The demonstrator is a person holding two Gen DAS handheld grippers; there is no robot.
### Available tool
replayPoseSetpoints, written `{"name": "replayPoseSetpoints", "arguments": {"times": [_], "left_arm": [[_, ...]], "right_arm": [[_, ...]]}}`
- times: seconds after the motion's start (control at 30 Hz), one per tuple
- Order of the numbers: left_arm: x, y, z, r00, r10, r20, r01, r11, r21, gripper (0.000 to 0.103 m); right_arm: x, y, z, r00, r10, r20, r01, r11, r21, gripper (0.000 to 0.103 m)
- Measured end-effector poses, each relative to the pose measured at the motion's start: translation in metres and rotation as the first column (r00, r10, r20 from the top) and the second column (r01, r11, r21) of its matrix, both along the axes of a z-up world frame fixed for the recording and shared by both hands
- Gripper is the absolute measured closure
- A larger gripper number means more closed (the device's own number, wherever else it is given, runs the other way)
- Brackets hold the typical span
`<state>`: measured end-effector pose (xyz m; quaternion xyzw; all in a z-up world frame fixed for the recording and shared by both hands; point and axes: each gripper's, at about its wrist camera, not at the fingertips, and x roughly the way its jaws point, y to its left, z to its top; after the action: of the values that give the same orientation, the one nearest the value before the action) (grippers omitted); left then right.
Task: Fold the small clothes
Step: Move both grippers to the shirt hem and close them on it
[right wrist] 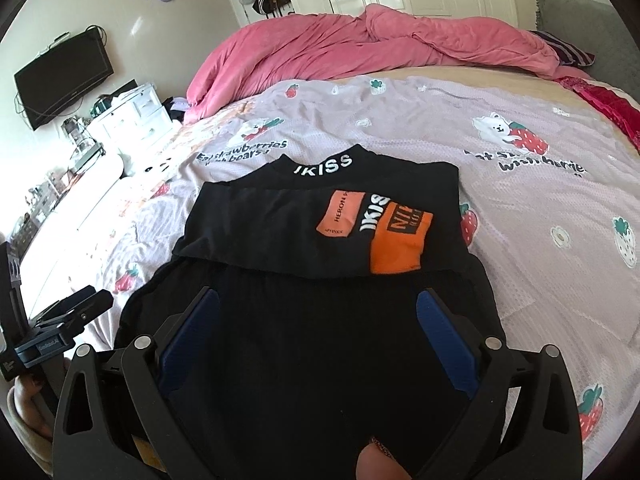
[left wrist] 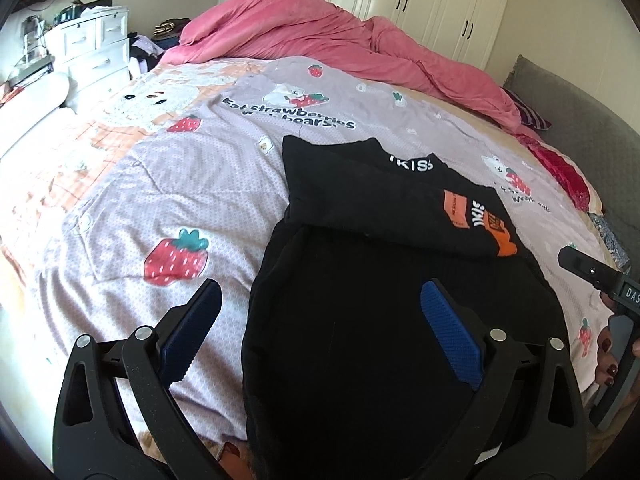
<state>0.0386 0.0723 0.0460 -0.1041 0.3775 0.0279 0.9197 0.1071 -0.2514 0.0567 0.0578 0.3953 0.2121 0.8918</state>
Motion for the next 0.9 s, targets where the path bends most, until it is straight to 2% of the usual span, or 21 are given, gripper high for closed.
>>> {"name": "replayPoseSetpoints", "arguments": {"times": [0.6, 0.8, 0.9], "left_arm": [[-0.028, 0.005, -0.022, 0.997, 0.026, -0.079, -0.024, 0.999, 0.032, 0.010], [-0.041, 0.021, -0.025, 0.993, 0.049, -0.107, -0.047, 0.999, 0.022, 0.010], [-0.047, 0.027, -0.027, 0.991, 0.057, -0.125, -0.052, 0.998, 0.041, 0.010]], "right_arm": [[-0.026, -0.039, -0.028, 0.997, -0.037, -0.071, 0.033, 0.998, -0.056, 0.005], [-0.035, -0.051, -0.035, 0.995, -0.049, -0.089, 0.045, 0.998, -0.052, 0.005], [-0.040, -0.057, -0.040, 0.993, -0.055, -0.102, 0.050, 0.998, -0.045, 0.005]]}}
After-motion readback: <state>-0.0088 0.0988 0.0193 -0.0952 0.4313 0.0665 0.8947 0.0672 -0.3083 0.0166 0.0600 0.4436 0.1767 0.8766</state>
